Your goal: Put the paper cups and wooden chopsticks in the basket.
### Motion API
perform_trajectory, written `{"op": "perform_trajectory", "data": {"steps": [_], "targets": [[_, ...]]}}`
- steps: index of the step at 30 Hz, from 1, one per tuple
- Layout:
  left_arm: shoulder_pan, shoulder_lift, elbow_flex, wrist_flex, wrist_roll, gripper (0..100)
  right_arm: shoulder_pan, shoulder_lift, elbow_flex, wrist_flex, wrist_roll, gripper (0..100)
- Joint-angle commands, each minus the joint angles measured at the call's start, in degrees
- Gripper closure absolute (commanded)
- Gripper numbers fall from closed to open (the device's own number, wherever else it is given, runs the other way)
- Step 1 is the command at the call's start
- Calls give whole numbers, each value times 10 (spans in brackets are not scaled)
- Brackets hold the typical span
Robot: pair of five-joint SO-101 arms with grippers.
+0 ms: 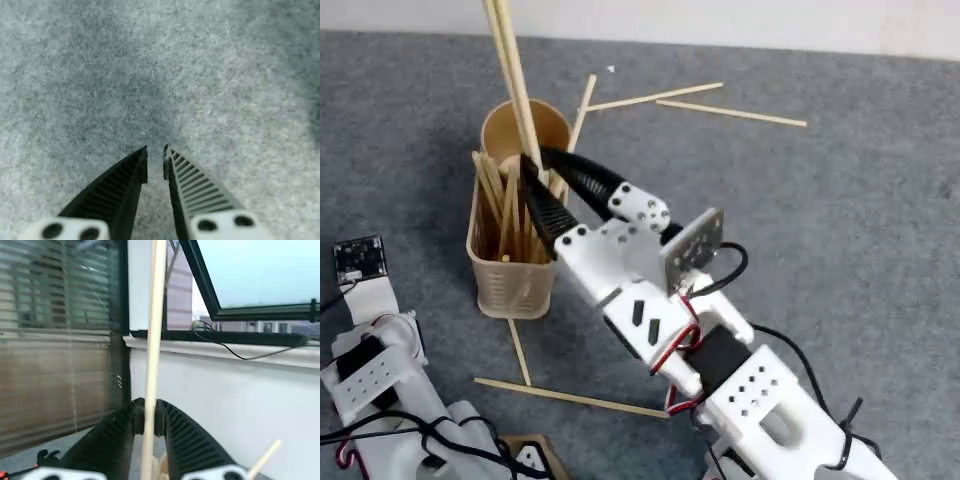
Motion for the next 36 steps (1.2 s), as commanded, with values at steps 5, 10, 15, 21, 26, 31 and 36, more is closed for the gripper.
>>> {"op": "perform_trajectory", "data": {"steps": [5,10,15,21,26,31,36], "targets": [[9,-9,-1,-9,-2,902,-7,-1,11,-19,-107,993],[9,-9,-1,-8,-2,902,-7,-1,44,-19,-123,987],[9,-9,-1,-8,-2,902,-7,-2,73,-19,-124,852],[9,-9,-1,-8,-2,902,-2,-3,23,41,-121,835],[10,-9,-7,-9,-2,902,62,-9,-90,185,-112,836],[4,-9,-79,19,-2,902,199,-3,-327,578,12,836],[20,-9,-303,229,3,902,291,-3,-455,838,109,836]]}}
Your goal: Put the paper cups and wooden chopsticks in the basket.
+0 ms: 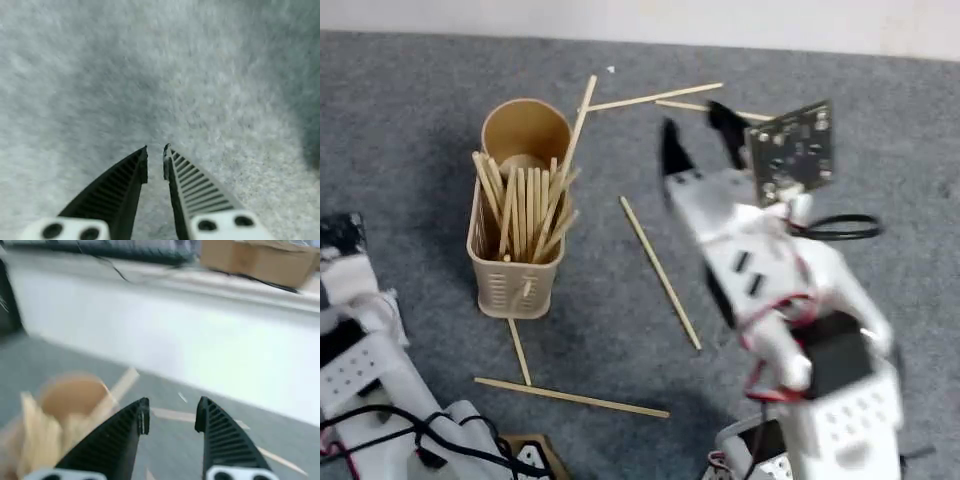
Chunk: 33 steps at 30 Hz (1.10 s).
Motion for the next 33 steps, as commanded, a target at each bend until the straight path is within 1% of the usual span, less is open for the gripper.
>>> {"op": "perform_trajectory", "data": {"steps": [1,3,4,6,7,9,10,12,14,15,17,20,23,27,33], "targets": [[24,-9,-211,166,11,902,87,-2,-75,199,40,836],[46,-6,-342,257,25,902,145,0,-63,252,42,860],[62,-5,-413,302,28,902,168,0,-35,267,42,892],[102,-4,-546,386,44,901,200,-3,45,267,42,979],[130,-3,-613,425,53,901,205,-4,95,254,42,998],[195,7,-727,484,73,882,207,-15,214,187,42,973],[227,19,-763,498,87,858,207,-25,276,139,41,973],[274,42,-793,497,115,800,207,-51,397,34,41,973],[296,73,-783,497,126,765,208,-75,502,-52,42,973],[306,92,-770,496,126,769,208,-84,548,-81,47,973],[326,125,-745,496,126,782,208,-99,620,-122,69,973],[331,161,-708,495,126,784,207,-109,680,-173,74,973],[331,174,-676,495,127,786,208,-109,701,-198,74,973],[331,176,-624,491,127,785,206,-109,702,-202,74,973],[332,177,-512,399,127,786,205,-109,702,-205,74,973]]}}
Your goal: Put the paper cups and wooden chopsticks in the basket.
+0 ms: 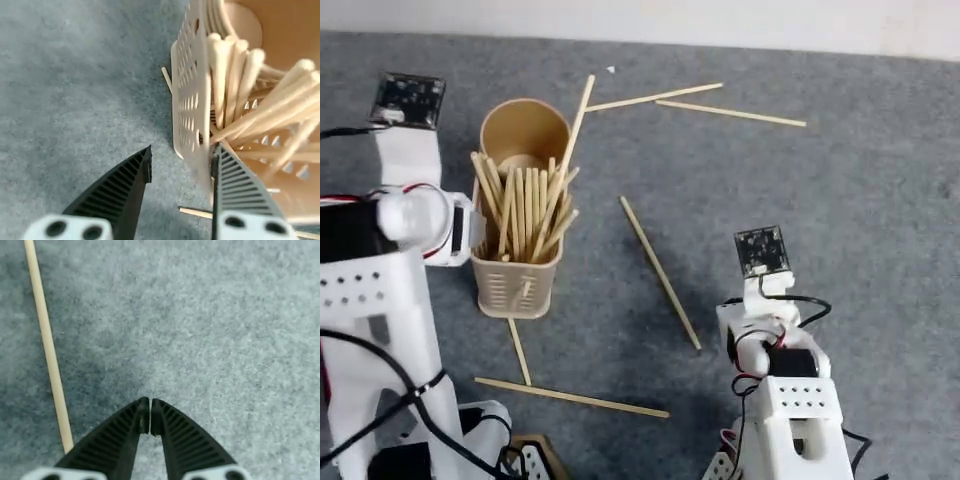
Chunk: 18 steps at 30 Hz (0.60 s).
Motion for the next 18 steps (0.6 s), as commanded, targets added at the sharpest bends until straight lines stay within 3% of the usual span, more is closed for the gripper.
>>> {"op": "perform_trajectory", "data": {"steps": [1,5,10,18], "targets": [[12,1,59,-62,2,787,4,-10,-2,-7,7,973],[49,1,160,-153,1,794,4,-9,-2,-7,7,973],[115,45,239,-278,1,1000,3,-9,-1,-8,7,973],[147,182,144,-292,61,997,3,-9,0,-9,7,973]]}}
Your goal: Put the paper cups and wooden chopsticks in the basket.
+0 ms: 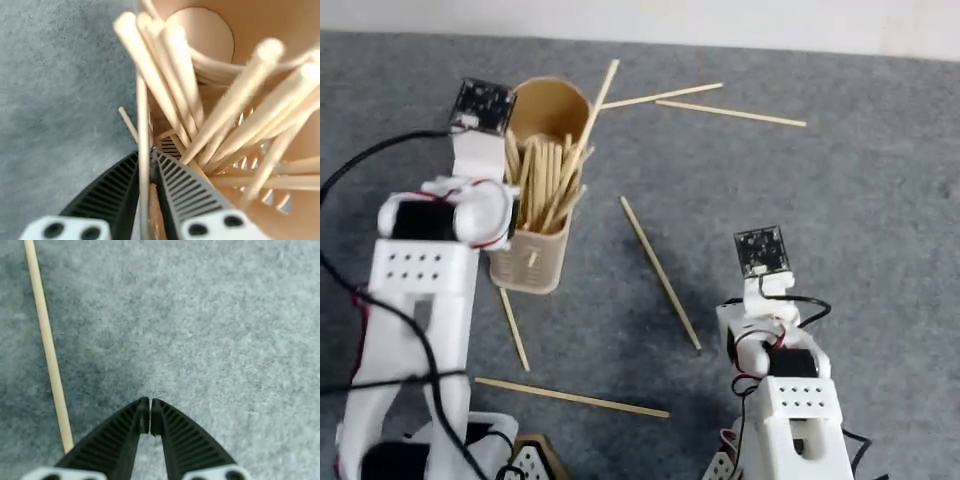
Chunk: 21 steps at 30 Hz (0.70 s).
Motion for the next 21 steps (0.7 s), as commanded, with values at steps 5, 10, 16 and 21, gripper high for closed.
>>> {"op": "perform_trajectory", "data": {"steps": [5,10,16,21], "targets": [[49,87,-121,62,48,997,4,-8,32,-75,7,973],[91,87,-215,136,73,997,6,-8,36,-80,7,973],[116,87,-298,189,75,997,6,-8,36,-80,7,973],[115,87,-324,201,91,997,6,-8,36,-80,7,973]]}}
